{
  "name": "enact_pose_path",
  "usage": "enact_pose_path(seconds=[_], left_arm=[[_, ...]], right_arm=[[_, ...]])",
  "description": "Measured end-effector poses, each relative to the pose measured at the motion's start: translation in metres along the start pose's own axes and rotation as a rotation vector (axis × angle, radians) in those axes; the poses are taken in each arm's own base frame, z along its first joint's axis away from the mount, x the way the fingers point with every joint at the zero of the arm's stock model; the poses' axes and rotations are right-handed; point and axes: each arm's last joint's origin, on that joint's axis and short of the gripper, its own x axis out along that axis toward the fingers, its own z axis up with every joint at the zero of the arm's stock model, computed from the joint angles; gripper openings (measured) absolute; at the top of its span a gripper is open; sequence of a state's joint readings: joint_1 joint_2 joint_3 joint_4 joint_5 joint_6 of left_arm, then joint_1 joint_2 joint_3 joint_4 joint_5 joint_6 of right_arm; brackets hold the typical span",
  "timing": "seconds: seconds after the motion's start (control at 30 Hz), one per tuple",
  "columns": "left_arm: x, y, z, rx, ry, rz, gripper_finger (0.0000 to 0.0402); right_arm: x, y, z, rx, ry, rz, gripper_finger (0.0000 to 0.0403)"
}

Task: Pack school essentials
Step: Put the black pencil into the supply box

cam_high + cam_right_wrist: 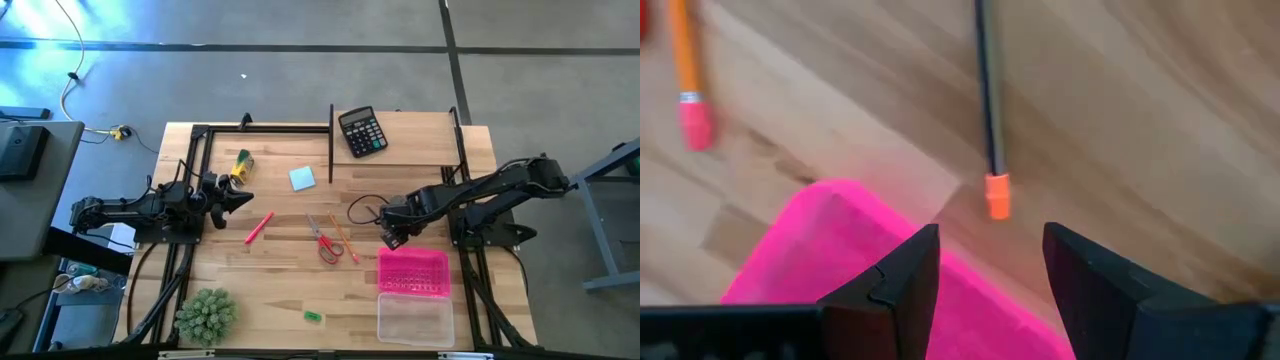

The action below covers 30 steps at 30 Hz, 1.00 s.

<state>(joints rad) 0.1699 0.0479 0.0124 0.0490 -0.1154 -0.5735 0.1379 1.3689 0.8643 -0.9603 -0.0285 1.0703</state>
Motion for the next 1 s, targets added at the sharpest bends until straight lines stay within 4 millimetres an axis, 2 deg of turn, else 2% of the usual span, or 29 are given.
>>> enact_pose_path(seconds=[0.43, 0.8, 1.0], left_arm=[[0.000, 0.000, 0.000, -0.001, 0.000, 0.000, 0.0001], [0.000, 0.000, 0.000, -0.018, -0.001, 0.001, 0.0001], [0.000, 0.000, 0.000, -0.026, -0.002, 0.002, 0.0001]], right_arm=[[0.036, -0.011, -0.005, 0.001, -0.035, 0.045, 0.0169], [0.046, -0.018, -0.008, -0.053, -0.023, 0.034, 0.0169], [0.060, -0.016, -0.006, -0.084, -0.003, -0.014, 0.0169]])
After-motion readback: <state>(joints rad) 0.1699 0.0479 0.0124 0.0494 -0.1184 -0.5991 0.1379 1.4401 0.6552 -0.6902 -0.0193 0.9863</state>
